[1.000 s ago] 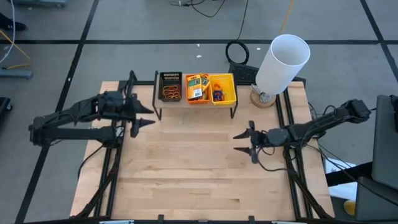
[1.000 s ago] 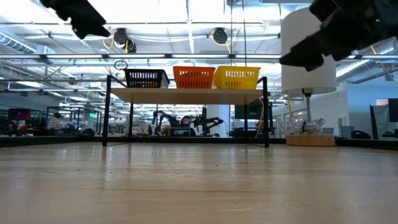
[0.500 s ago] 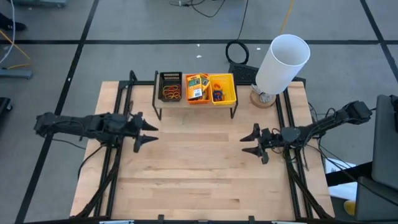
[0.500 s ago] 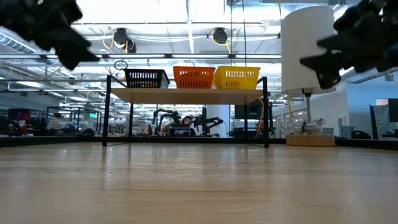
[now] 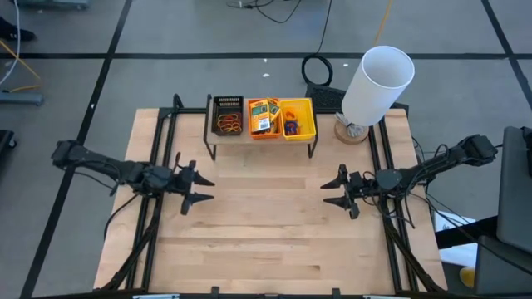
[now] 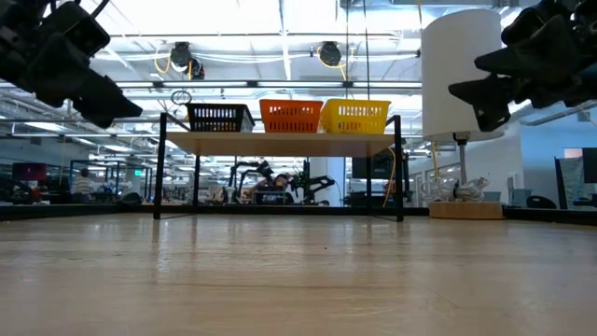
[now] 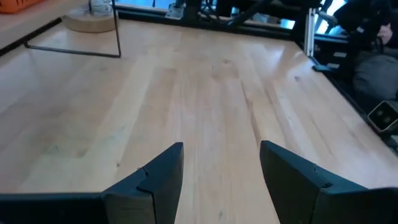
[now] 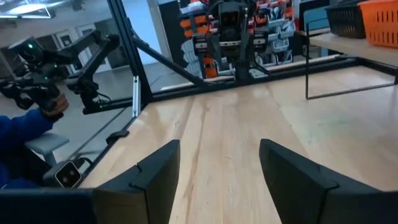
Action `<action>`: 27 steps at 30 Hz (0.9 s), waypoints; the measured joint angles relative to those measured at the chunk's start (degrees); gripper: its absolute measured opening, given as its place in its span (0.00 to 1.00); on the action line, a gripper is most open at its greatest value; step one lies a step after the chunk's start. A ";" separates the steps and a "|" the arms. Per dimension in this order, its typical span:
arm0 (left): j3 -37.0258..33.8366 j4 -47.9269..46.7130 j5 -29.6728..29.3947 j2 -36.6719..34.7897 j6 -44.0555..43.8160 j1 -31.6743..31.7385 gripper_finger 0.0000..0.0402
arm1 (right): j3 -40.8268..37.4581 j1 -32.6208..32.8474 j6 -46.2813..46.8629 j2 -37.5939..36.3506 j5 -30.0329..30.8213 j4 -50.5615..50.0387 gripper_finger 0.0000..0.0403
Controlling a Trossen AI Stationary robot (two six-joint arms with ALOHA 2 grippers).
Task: Pick & Place Office Desk Supplies
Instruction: Return to Home Position
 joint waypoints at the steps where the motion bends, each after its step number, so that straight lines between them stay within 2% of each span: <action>1: -0.14 0.02 -0.31 0.00 -0.13 -0.43 0.50 | 0.00 0.00 0.00 0.03 0.00 -0.17 0.52; 7: -2.04 0.28 -4.34 0.00 -0.86 -2.86 0.50 | -0.04 0.00 0.00 0.00 0.01 -0.09 0.52; 11: -5.06 3.65 -6.06 0.00 -1.91 -4.07 0.50 | -0.09 0.00 0.00 0.00 0.01 -0.08 0.52; 15: -7.62 8.06 -6.22 0.00 -1.67 -4.66 0.50 | -0.11 0.00 0.00 0.00 0.00 -0.08 0.52; 27: -9.39 7.40 -4.32 0.00 -3.58 -4.70 0.50 | -0.13 0.00 0.00 0.00 0.00 -0.08 0.52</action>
